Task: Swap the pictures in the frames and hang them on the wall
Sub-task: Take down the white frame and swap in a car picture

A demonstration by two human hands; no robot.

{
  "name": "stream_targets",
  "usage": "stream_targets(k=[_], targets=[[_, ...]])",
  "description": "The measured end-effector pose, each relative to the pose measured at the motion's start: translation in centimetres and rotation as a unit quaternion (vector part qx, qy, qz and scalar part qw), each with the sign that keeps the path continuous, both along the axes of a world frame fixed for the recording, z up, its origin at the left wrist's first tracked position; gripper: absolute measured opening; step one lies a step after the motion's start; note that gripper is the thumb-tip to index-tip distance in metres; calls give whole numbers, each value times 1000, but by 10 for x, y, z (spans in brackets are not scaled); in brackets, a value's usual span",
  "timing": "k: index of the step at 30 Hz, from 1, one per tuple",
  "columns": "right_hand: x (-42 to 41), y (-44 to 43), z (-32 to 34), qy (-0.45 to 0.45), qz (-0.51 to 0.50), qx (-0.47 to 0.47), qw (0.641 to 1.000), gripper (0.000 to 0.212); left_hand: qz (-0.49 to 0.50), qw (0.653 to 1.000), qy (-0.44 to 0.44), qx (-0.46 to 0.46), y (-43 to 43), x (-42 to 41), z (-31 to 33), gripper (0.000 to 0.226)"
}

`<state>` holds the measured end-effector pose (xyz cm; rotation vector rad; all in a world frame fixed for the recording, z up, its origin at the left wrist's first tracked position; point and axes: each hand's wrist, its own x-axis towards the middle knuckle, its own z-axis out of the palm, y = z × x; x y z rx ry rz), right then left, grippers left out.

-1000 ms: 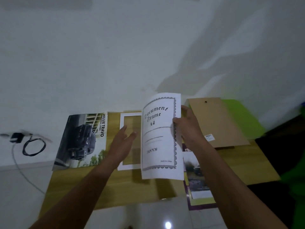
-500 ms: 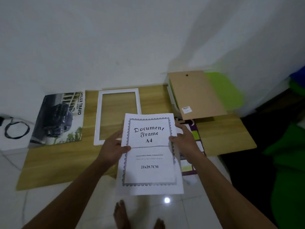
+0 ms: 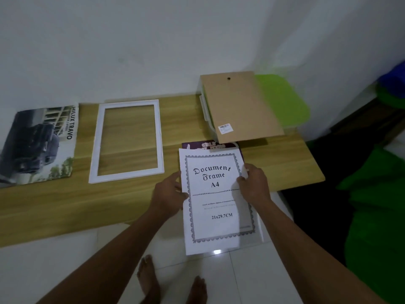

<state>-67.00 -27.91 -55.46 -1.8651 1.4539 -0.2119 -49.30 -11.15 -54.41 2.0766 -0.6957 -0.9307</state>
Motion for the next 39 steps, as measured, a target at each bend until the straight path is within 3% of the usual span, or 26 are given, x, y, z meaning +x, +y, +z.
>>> stream_targets(k=[2, 4, 7, 9, 13, 25, 32, 39], targets=[[-1, -5, -5, 29, 15, -30, 999, 33, -32, 997, -73, 24, -6, -3, -6, 69], [-4, -7, -8, 73, 60, -84, 992, 27, -88, 973, -205, 55, -6, -6, -12, 70], [-10, -6, -16, 136, 183, -140, 964, 46, -173, 921, -347, 39, -7, -15, -15, 65], [-12, -7, -22, 156, 244, -142, 947, 55, -225, 910, -345, 47, -10, -19, -16, 68], [-14, -9, -20, 162, 265, -143, 940, 60, -276, 895, -344, 62, -12, -19, -24, 72], [-6, -7, -4, 159, 269, -159, 937, 63, -297, 892, -333, 77, -17, -10, -19, 72], [43, 17, 36, 137, 302, -147, 932, 54, -226, 921, -313, 49, 6, 24, 10, 59], [158, 62, 58, 103, 350, -161, 917, 46, -127, 932, -333, 66, 77, 118, 27, 57]])
